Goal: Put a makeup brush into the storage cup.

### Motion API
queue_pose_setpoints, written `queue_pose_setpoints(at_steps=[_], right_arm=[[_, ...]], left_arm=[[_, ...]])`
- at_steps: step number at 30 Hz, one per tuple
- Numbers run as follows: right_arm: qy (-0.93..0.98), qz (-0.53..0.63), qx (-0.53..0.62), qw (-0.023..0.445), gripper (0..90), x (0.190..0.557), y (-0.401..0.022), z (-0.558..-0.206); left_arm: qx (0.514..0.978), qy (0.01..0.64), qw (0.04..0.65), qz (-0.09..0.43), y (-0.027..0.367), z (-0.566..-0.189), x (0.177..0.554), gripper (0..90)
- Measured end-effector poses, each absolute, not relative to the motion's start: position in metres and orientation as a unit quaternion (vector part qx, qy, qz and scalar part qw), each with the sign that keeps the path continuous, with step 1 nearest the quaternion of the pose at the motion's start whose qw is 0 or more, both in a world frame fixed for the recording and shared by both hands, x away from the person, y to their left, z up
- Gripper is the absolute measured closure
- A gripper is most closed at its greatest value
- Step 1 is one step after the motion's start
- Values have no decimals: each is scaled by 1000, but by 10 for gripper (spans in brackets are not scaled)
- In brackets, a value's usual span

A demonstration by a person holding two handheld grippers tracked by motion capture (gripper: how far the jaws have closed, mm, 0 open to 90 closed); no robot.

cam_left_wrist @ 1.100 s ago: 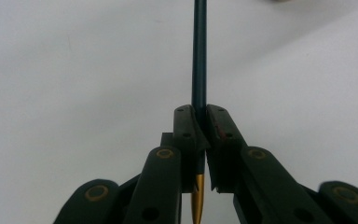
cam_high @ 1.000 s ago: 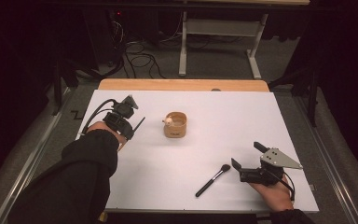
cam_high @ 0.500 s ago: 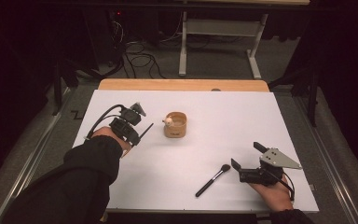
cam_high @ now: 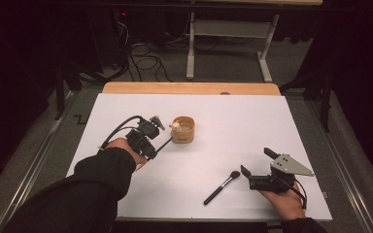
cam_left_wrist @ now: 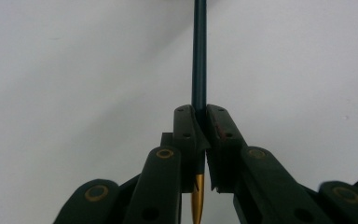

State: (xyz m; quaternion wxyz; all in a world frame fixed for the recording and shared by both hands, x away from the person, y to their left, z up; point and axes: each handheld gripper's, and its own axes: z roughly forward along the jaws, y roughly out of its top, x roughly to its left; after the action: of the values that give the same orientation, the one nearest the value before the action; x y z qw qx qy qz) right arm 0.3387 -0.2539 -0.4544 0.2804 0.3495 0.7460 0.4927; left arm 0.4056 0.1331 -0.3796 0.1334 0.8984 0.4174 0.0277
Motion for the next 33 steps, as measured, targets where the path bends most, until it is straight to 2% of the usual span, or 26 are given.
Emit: queue_pose_setpoints(at_steps=[18, 33], right_arm=[[746, 493, 348, 281, 5, 338, -254, -455], [751, 490, 346, 277, 15, 339, -253, -455]], left_arm=[[932, 332, 148, 17, 105, -380, 390, 831], [963, 245, 111, 10, 74, -393, 372, 832]])
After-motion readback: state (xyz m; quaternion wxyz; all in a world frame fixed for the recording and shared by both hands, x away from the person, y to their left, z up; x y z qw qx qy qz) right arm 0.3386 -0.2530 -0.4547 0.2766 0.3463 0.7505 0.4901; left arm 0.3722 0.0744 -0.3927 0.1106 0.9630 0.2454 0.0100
